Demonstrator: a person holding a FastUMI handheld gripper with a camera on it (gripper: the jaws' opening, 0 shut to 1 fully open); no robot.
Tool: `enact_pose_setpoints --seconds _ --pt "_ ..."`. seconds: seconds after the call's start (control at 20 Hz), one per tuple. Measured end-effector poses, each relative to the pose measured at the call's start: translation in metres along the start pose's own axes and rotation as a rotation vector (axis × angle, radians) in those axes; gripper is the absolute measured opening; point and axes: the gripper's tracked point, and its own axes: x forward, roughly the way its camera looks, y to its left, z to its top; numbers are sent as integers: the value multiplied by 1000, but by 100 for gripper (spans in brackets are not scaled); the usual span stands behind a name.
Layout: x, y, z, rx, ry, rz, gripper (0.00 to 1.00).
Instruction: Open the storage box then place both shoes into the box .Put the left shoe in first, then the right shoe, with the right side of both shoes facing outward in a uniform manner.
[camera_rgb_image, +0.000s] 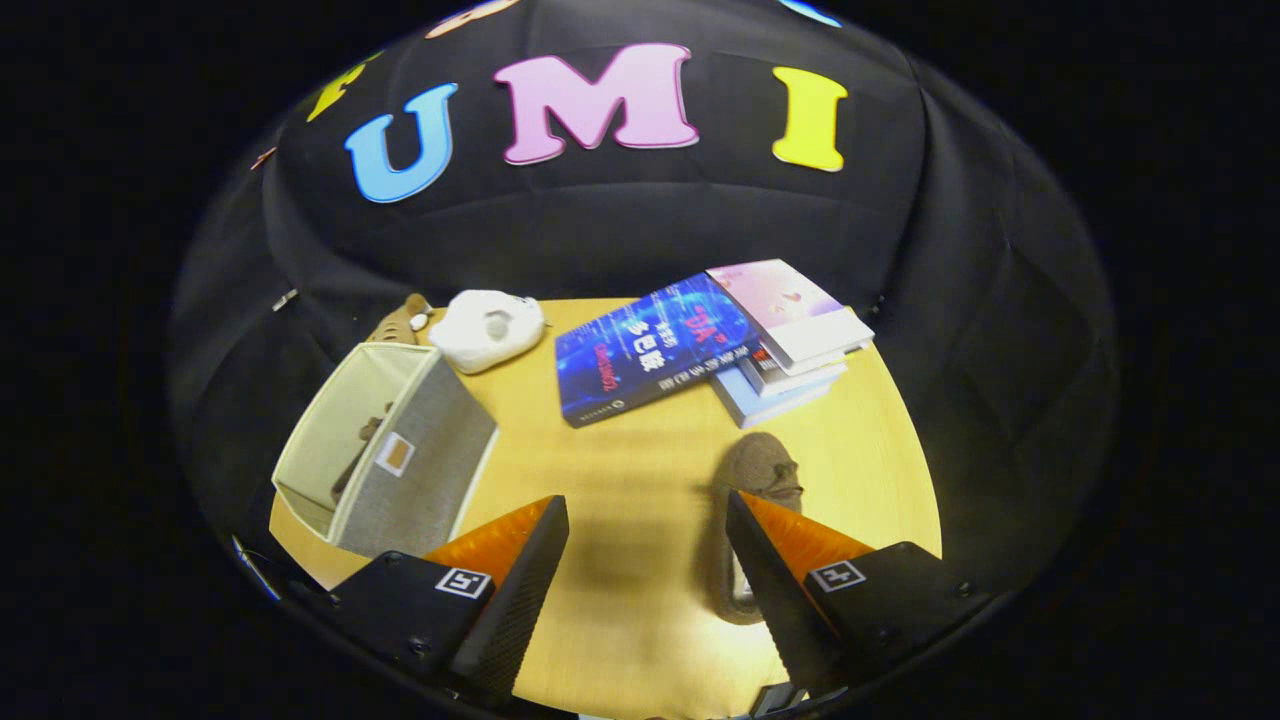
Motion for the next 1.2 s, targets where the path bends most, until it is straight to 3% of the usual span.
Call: enact_pose_setpoints --seconds 0.4,0.7,0.85,0.95,1.1,1.2 --pt "49 -91 -56 49 84 -91 99" --pt "92 -128 -80 86 154 -129 99" --pt "120 -130 -83 106 172 -119 99" --pt "129 -121 -86 190 208 -75 99" --pt "136 -118 -85 234 210 -78 56" --pt "135 -122 -84 237 206 -92 51"
